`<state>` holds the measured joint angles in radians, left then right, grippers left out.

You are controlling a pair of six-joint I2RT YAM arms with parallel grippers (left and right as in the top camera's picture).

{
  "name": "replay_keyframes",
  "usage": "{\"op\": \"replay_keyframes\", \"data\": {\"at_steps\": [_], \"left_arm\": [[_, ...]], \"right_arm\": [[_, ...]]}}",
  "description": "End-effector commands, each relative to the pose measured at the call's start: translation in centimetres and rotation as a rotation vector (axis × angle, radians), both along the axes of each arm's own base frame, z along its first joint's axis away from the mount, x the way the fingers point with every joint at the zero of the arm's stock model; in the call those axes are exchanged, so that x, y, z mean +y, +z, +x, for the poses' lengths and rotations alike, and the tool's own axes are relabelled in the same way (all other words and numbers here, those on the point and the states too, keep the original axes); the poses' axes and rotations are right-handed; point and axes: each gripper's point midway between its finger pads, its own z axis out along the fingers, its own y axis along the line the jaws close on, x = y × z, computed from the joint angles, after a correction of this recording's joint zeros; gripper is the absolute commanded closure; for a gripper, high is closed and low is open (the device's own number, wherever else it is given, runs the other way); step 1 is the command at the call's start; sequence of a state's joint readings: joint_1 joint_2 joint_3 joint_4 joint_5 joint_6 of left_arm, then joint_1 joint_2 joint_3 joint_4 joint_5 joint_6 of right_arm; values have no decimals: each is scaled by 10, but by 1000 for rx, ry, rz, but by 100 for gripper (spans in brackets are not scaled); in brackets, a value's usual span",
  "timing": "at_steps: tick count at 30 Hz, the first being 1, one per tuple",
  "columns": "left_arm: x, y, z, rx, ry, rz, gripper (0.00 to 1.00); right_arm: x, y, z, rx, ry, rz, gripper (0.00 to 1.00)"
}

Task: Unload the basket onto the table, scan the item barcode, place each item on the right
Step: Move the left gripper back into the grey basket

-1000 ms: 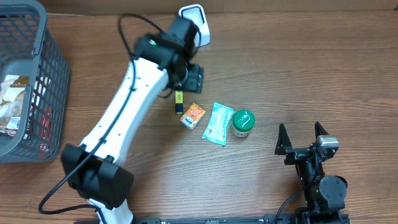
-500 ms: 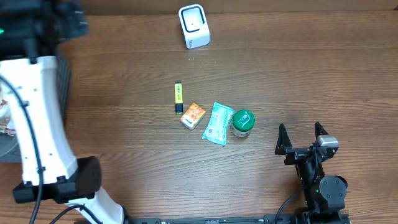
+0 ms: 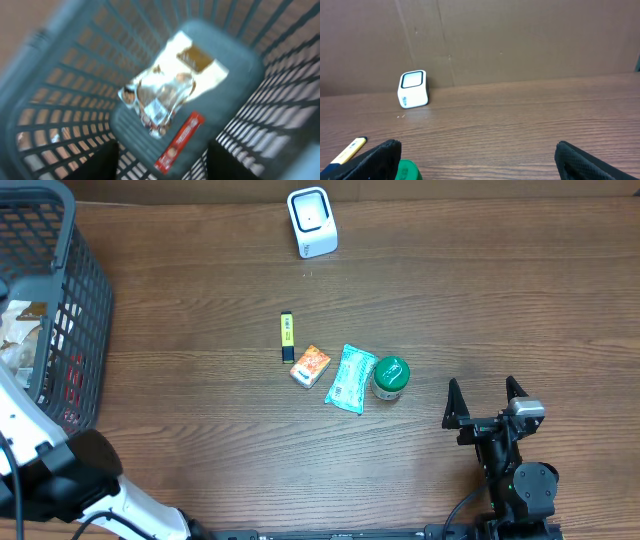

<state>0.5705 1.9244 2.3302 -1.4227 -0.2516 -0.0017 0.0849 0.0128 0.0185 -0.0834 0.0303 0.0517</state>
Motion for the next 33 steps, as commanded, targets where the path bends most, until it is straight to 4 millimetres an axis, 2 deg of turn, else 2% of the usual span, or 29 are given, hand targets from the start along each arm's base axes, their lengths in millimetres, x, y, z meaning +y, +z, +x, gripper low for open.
{"op": "replay_keyframes", "data": {"at_steps": [1,6,8,9,12,14,19,24,27,28,30,33], "left_arm": [[1,-54,7,97,-127,-129,60],[1,-118,6,183,-180,-286,72],[-1,-143,4,226,-184,-335,85],[-4,-155,6,241,-202,-369,87],[-15,-186,11,266,-261,-464,86],[-17,-203,10,297,-261,-496,81],[-17,-242,0,394,-243,-543,79],[-13,-261,-8,453,-206,-543,78],[-7,-264,-12,479,-168,-514,77],[-6,-264,-13,481,-166,-510,68],[-4,-264,-10,471,-167,-501,60],[-3,-264,-9,468,-167,-498,54]], "right_arm": [[-1,-3,0,-1,-3,-4,0],[-1,-3,0,-1,-3,-4,0],[-1,-3,0,-1,-3,-4,0],[-1,-3,0,-1,-3,-4,0],[-1,-3,0,-1,-3,-4,0],[-1,-3,0,-1,-3,-4,0],[-1,-3,0,-1,-3,-4,0],[-1,-3,0,-1,-3,-4,0],[-1,-3,0,-1,-3,-4,0],[-1,-3,0,-1,-3,-4,0],[-1,-3,0,-1,-3,-4,0],[-1,-3,0,-1,-3,-4,0]]}}
